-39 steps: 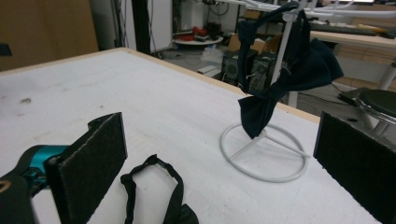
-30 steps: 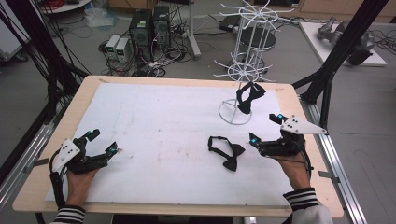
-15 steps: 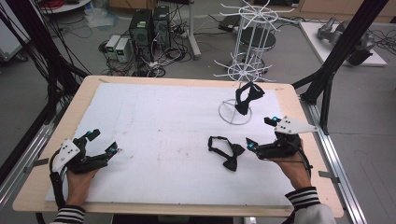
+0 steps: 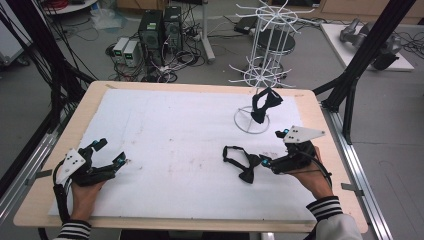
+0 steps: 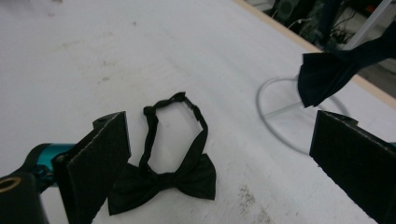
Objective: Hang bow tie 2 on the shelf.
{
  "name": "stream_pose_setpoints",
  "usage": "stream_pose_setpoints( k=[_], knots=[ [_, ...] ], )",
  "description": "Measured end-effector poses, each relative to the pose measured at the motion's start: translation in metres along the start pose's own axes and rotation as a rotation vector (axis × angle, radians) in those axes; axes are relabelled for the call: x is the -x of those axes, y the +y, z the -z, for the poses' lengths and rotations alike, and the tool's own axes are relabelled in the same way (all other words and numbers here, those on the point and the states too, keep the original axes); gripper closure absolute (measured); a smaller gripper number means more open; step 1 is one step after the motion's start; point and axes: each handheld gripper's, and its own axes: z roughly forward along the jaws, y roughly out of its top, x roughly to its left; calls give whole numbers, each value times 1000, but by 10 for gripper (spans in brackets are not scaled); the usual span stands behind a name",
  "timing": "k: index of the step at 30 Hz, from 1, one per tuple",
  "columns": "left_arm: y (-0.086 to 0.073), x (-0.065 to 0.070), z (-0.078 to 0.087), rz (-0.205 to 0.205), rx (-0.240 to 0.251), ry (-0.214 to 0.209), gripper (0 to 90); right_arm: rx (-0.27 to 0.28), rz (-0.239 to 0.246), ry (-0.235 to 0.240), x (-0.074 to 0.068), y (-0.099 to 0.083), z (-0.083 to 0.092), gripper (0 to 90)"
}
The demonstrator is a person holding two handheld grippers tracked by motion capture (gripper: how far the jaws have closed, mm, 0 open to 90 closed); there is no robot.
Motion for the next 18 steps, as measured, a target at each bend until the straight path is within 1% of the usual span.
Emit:
stream_pose_setpoints(
  k=[3,4,7,9,18],
  knots=[
    [0,0,0,0,-2,-1,147,-39,5,13,0,0,-5,44],
    [0,0,0,0,-1,-1,147,-50,0,22,0,1,-6,45],
    [0,0,0,-1,-2,-1,147,-85,10,45,0,0,-12,50],
    [0,0,0,-2,-2,-2,147,-120,16,58,-1,-2,-16,49],
    [0,-1,0,-2,-2,-2,147,-198,37,89,-2,-4,-31,49]
  ],
)
